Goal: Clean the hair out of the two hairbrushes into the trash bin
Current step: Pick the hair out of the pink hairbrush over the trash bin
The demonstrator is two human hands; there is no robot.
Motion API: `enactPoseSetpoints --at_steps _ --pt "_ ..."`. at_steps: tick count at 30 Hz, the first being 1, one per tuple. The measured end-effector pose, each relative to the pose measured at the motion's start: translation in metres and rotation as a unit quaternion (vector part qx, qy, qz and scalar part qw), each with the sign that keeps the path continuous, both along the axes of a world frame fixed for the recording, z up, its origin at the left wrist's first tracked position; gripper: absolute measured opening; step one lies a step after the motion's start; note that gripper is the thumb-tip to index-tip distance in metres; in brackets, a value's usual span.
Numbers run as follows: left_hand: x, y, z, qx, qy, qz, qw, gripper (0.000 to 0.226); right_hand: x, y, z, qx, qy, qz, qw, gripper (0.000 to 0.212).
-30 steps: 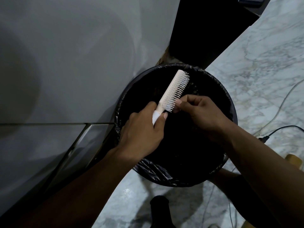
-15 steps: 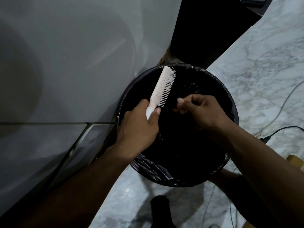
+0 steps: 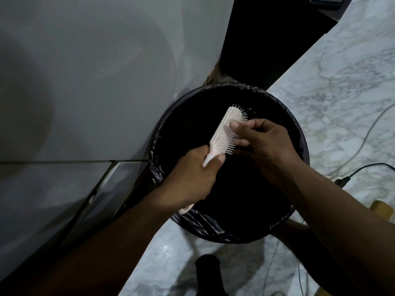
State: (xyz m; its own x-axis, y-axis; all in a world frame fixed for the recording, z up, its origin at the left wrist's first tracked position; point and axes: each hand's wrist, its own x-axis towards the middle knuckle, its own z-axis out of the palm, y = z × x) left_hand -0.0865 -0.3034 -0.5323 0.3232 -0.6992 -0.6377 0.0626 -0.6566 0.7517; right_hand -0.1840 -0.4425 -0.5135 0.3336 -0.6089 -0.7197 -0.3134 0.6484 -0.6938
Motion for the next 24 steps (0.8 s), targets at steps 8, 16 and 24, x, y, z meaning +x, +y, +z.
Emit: enactPoseSetpoints --at_steps 8,16,24 --pt "-0.011 0.005 0.0 -0.008 -0.035 -0.028 0.999 0.024 -0.007 0.007 -0.004 -0.052 0.041 -0.058 0.996 0.027" --pt "-0.005 0.002 0.0 0.006 -0.015 -0.002 1.0 0.035 -0.001 0.007 -0.007 -0.058 0.05 -0.104 0.992 0.027" --pt "-0.004 -0.002 0.012 0.014 0.088 0.012 0.996 0.027 -0.004 0.006 -0.006 -0.147 -0.01 0.083 0.986 0.04"
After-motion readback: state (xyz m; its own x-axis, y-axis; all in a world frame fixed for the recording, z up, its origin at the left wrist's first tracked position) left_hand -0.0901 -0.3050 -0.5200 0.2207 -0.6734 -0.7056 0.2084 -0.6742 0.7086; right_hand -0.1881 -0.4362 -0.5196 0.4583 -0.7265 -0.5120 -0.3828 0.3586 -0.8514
